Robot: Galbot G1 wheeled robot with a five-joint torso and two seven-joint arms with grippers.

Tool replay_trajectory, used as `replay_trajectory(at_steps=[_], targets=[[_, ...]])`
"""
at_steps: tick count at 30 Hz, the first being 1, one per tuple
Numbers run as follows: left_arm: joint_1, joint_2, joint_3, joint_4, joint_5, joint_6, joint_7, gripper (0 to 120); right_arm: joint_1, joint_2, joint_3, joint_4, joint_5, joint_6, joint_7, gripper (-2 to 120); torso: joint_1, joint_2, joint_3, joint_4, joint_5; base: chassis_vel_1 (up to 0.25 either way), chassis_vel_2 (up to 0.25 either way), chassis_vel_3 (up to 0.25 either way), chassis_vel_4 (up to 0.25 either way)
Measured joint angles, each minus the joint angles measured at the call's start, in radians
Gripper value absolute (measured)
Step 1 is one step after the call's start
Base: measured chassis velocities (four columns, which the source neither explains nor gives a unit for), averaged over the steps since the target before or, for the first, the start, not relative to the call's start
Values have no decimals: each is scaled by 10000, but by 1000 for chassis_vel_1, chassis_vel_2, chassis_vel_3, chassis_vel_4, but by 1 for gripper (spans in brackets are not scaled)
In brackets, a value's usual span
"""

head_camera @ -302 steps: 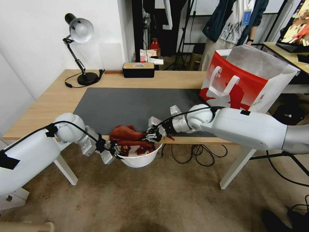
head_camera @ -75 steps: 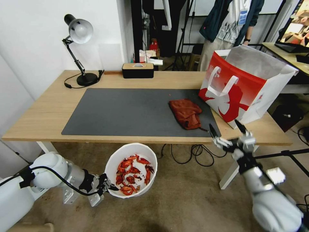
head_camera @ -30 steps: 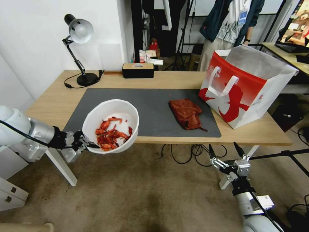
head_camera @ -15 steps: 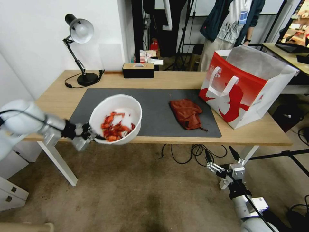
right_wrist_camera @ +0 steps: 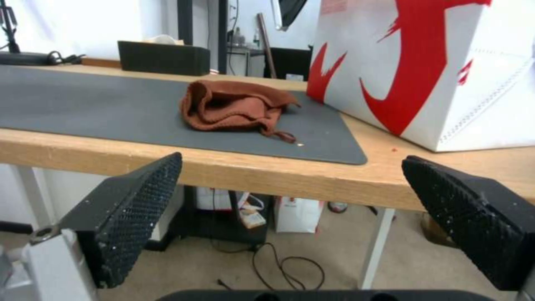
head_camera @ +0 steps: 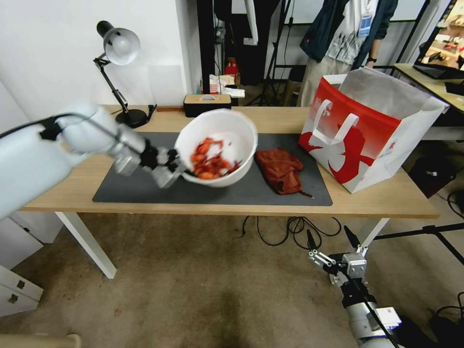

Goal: Sweep shrimp from table into container with towel, then put container into takeout bag.

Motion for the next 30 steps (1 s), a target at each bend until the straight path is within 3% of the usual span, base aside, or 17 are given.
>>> replay_trajectory(at_steps=[1,4,5,7,8,11,12,15,20,22,25,26,27,29,30], targets=[[0,0,0,0,0,0,0,0,0,0,0,0,0,0,0,100,0,0,0,0,0,0,0,0,0],[-758,-982,429,777,-337,52,-141,0,-164,82,140,71,-39,84,-13,100,1,0,1,-3,0,0,0,0,0],[-758,-982,429,777,-337,52,-141,0,-164,82,140,71,-39,84,-13,100,1,0,1,-3,0,0,0,0,0],[-1168,-1790,549,1440,-662,179,-291,0,-222,126,200,87,-49,107,-16,100,0,0,1,2,-3,0,0,0,0],[-1168,-1790,549,1440,-662,179,-291,0,-222,126,200,87,-49,107,-16,100,0,0,1,2,-3,0,0,0,0],[-1550,-2795,570,2328,-838,288,-427,0,-324,290,170,90,-178,150,-38,100,1,-1,1,0,-3,0,0,0,0],[-1550,-2795,570,2328,-838,288,-427,0,-324,290,170,90,-178,150,-38,100,1,-1,1,0,-3,0,0,0,0],[-1868,-3470,567,3161,-1049,375,-572,0,-383,430,117,20,-313,191,-48,100,0,0,1,-4,0,0,0,0,0],[-2234,-3900,715,3770,-1328,450,-706,0,-371,462,87,-36,-362,193,-49,100,0,0,1,5,-4,0,0,0,0],[-2612,-4541,804,4414,-1610,597,-802,0,-333,494,19,-65,-393,172,-53,100,0,0,0,4,-1,0,0,0,0],[-2741,-4937,807,4801,-1730,638,-843,0,-318,524,-11,-98,-422,162,-58,100,-1,1,0,2,-2,0,0,0,0],[-2923,-5407,807,5225,-1852,661,-902,0,-307,579,-42,-139,-464,156,-62,100,1,0,1,-1,-1,0,0,0,0],[-2923,-5407,807,5225,-1852,661,-902,0,-307,579,-42,-139,-464,156,-62,100,1,0,1,-1,-1,0,0,0,0],[-3242,-6206,849,5807,-2006,674,-991,0,-318,653,-71,-211,-533,157,-74,100,0,1,0,-1,2,0,0,0,0],[-3273,-6308,865,5869,-2028,674,-1007,0,-320,659,-73,-220,-540,159,-76,100,0,2,0,-1,2,0,0,0,0]])
